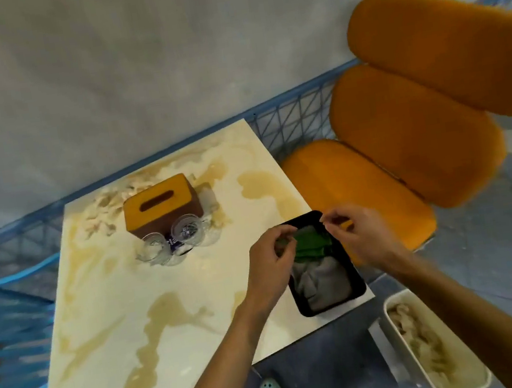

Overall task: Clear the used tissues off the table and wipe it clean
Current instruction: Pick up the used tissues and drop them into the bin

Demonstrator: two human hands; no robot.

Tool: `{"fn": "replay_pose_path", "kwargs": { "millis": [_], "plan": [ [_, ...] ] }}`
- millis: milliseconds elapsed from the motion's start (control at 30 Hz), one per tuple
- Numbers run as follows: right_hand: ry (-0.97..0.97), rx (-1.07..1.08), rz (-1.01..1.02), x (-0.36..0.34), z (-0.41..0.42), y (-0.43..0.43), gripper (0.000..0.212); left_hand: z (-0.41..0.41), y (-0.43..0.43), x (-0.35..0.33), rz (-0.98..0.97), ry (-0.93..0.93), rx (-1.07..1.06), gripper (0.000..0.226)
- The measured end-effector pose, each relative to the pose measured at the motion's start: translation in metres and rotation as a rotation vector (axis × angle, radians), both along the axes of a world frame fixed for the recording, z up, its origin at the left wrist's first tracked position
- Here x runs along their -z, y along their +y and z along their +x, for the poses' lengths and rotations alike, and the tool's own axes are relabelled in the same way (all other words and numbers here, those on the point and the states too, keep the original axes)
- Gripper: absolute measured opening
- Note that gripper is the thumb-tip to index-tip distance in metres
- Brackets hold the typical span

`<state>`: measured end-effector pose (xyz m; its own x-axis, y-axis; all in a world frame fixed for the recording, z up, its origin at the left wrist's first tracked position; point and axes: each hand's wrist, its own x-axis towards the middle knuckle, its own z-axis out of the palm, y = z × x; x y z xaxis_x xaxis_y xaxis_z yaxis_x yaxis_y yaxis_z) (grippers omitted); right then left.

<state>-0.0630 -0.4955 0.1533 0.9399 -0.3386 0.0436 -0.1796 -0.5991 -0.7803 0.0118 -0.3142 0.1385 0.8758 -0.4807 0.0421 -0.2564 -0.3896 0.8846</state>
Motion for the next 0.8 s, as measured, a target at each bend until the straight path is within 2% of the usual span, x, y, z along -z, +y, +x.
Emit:
{"fn": "replay_pose_path", "kwargs": {
  "millis": [300,500,800],
  "plan": [
    [-0.019,-0.3,0.0,-0.018,0.086,0.111,0.008,0.041,0.133,-0.02,-0.009,0.02,-0.244,0.028],
    [0.059,-0.502,-0.045,-0.018,0.153,0.202,0.005,0.088,0.227,-0.016,0.019,0.013,-0.36,0.024],
    [0.179,-0.552,-0.077,-0.012,0.284,0.326,0.014,0.206,0.361,0.009,0.119,0.049,-0.373,0.022]
  ]
}}
